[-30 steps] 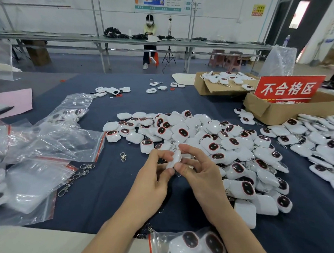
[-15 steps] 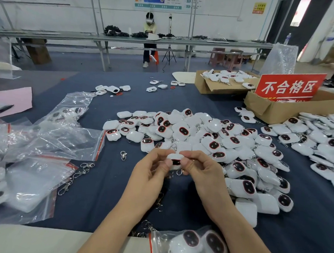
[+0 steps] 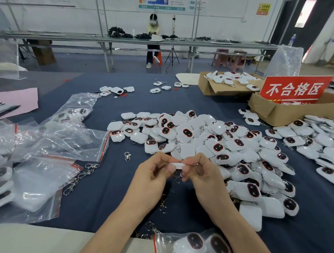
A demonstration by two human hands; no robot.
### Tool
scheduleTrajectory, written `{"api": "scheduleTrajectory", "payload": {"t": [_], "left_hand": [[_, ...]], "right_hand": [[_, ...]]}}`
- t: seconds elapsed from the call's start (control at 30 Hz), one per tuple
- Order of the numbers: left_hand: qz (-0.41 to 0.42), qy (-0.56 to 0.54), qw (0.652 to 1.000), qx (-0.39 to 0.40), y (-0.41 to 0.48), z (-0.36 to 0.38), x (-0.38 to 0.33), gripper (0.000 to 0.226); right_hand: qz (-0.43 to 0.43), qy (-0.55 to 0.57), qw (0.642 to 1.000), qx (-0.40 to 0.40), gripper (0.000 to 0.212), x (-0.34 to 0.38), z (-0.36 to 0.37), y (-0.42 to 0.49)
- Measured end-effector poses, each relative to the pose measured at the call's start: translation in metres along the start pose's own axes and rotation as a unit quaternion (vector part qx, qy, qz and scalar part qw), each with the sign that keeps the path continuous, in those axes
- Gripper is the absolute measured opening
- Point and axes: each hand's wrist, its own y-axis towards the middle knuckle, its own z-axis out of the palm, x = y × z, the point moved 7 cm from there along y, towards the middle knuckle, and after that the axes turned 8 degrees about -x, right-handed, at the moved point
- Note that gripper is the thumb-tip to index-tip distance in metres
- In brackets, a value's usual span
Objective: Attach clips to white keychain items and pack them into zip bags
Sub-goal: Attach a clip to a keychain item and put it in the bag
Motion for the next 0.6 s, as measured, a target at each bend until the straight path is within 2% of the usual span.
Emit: {"api": "scheduleTrajectory", "payload": {"t": [0.2, 0.33, 0.43, 0.5, 0.6], "left_hand": [[0.022, -0.004, 1.000, -0.011, 0.000, 0.001, -0.005, 0.030], [0.125, 0.078, 0.989, -0.006, -0.006, 0.010, -0.016, 0.037], [0.178, 0.141, 0.974, -0.024, -0.007, 0.009, -0.020, 0.042], [0.180, 0.162, 0.969, -0.042, -0.005, 0.006, -0.020, 0.034], [0.142, 0.159, 0.975, -0.062, -0.003, 0.002, -0.015, 0.038]], "right_hand": [[0.001, 0.018, 1.000, -0.016, 0.023, -0.002, -0.002, 0.002], [0.060, 0.154, 0.986, -0.030, 0.023, -0.010, -0.004, 0.004], [0.107, 0.203, 0.973, -0.006, 0.024, -0.013, 0.000, 0.003], [0.122, 0.217, 0.968, 0.013, 0.031, -0.012, 0.003, 0.002], [0.136, 0.246, 0.960, 0.013, 0.034, -0.009, 0.003, 0.003]]}}
